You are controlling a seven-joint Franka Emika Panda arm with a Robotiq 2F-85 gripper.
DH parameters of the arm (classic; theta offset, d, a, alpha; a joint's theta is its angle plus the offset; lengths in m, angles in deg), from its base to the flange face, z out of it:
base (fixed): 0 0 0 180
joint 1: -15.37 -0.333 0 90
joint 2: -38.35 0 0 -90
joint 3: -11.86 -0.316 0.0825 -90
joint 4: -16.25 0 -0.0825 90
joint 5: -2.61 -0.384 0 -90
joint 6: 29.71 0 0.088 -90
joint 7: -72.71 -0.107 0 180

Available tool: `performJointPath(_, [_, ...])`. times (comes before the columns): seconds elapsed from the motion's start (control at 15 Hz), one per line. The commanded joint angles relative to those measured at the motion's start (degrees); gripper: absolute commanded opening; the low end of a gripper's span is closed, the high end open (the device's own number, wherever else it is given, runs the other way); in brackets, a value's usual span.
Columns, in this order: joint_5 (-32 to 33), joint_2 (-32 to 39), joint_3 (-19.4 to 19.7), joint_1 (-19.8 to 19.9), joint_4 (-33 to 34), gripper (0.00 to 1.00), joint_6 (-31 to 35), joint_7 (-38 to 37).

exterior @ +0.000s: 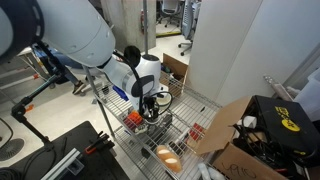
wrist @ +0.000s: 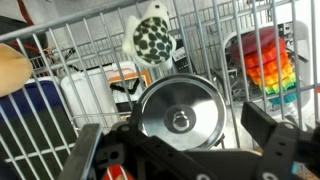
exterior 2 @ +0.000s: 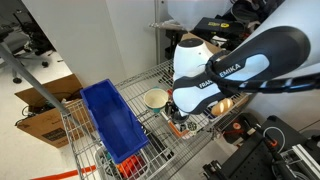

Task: Pick up the lid and place it on the pot

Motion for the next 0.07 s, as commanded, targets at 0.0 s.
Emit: performJointPath(0.0, [0.0, -0.8, 0.0, 0.0, -0.6, 1.0, -0.2, 0.0])
